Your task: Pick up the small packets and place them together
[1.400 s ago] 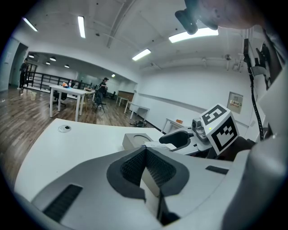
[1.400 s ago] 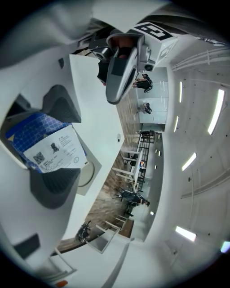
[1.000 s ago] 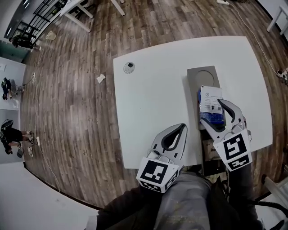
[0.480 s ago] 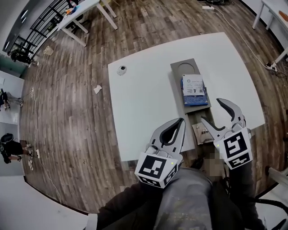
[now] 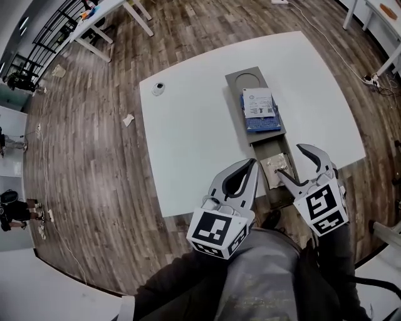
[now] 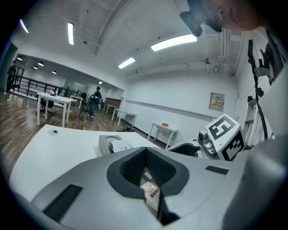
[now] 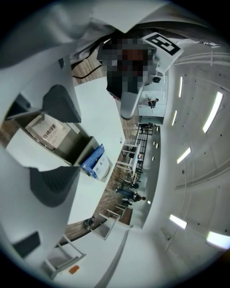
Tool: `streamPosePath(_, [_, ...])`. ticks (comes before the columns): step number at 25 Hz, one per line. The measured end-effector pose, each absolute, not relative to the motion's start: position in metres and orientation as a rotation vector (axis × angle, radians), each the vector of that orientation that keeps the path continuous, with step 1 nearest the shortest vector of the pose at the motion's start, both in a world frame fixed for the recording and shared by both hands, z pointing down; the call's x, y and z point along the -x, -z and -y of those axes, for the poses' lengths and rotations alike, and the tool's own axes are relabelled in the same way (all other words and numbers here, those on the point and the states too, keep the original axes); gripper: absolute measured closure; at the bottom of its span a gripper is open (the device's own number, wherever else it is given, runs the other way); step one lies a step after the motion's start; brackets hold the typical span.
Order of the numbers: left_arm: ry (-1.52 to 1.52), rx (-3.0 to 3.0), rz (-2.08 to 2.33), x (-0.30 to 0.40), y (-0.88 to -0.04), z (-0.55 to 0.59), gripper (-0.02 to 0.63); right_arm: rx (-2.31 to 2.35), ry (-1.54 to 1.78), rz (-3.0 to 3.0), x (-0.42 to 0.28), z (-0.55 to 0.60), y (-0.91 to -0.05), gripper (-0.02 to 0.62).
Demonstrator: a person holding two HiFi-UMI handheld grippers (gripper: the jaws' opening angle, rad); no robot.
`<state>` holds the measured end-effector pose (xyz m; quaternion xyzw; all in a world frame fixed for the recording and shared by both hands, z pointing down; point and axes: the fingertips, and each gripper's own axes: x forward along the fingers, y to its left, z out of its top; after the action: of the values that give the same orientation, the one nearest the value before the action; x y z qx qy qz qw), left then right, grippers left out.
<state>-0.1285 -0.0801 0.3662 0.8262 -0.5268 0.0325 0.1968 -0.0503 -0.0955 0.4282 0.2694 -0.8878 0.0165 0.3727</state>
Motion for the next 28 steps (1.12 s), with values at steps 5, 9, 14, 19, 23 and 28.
streamPosePath(5, [-0.105,-2.266,1.461,0.137,-0.382,0.081,0.603,-0.547,-0.048,2.152,0.062,0.080,-0.474,0.290])
streamPosePath(9, [-0.123,-2.243,1.468,0.149,-0.393,0.088,0.603,-0.378,-0.098,2.044,0.073,0.067,-0.514,0.290])
streamPosePath(14, [-0.138,-2.221,1.471,0.166,-0.404,0.101,0.603,-0.246,-0.106,1.866,0.072,0.060,-0.551,0.290])
streamPosePath(19, [-0.135,-2.194,1.455,0.174,-0.417,0.113,0.603,-0.221,-0.098,1.792,0.068,0.066,-0.559,0.316])
streamPosePath(23, [-0.127,-2.196,1.440,0.172,-0.419,0.118,0.603,-0.231,-0.087,1.795,0.066,0.072,-0.558,0.390])
streamPosePath(28, [-0.121,-2.219,1.440,0.166,-0.412,0.111,0.603,-0.297,-0.069,1.850,0.069,0.079,-0.551,0.464])
